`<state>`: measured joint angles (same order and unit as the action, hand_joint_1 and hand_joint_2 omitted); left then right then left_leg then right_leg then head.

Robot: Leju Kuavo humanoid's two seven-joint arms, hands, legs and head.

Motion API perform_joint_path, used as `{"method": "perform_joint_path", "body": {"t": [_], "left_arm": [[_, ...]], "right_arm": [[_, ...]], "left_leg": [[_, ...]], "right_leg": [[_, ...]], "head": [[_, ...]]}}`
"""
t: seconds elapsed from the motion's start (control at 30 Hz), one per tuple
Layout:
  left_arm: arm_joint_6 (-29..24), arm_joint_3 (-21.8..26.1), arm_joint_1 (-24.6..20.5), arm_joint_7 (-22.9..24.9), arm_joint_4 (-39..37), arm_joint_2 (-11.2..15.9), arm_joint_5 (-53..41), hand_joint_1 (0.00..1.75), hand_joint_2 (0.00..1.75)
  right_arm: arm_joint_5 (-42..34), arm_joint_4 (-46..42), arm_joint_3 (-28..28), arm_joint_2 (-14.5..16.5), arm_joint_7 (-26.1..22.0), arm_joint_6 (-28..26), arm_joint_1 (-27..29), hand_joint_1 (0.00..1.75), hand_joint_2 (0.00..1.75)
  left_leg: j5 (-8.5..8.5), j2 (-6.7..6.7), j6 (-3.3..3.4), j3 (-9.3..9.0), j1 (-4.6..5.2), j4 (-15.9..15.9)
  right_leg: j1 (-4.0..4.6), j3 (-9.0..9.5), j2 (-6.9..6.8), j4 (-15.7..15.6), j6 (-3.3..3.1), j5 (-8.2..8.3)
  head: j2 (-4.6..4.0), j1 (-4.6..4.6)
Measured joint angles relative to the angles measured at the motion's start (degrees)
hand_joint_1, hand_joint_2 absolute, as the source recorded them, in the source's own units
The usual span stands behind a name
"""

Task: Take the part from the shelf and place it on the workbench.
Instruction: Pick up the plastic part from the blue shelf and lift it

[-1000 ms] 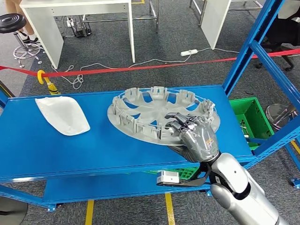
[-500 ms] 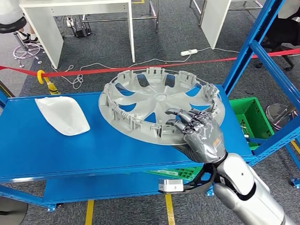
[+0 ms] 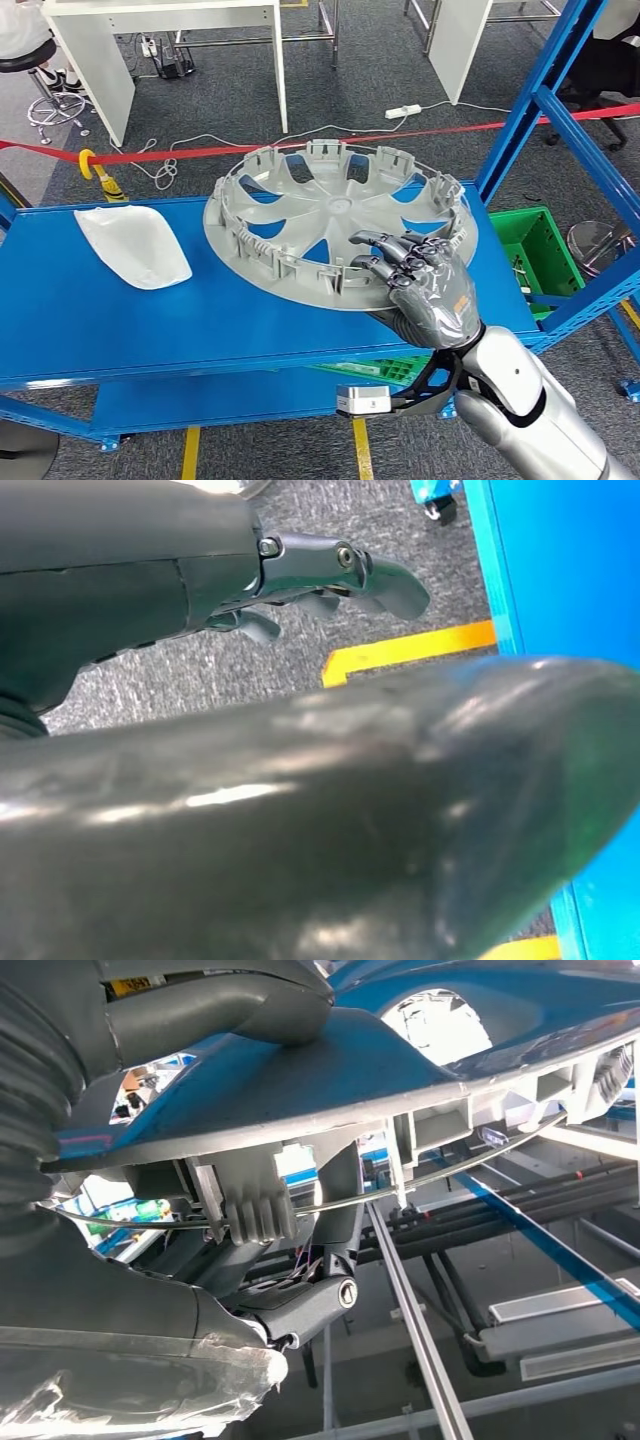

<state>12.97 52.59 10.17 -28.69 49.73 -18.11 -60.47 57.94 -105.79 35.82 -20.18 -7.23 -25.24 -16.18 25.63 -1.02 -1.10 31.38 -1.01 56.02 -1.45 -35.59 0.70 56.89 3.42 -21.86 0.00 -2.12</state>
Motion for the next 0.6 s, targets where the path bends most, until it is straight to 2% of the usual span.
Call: {"method": "perform_joint_path", "body": {"t": [0.6], "left_arm": [[0.40, 1.18, -0.23, -0.67, -0.64, 0.27, -0.97, 0.00, 0.00]], "right_arm": [[0.23, -0.01, -0.01, -0.60, 0.28, -0.20, 0.18, 1.75, 1.75]], "left_leg": [[0.00, 0.00, 0.00, 0.00, 0.00, 0.00]], "right_leg": [[0.00, -0.03, 0.01, 0.00, 0.00, 0.00]], "head": [[0.00, 0.01]]}}
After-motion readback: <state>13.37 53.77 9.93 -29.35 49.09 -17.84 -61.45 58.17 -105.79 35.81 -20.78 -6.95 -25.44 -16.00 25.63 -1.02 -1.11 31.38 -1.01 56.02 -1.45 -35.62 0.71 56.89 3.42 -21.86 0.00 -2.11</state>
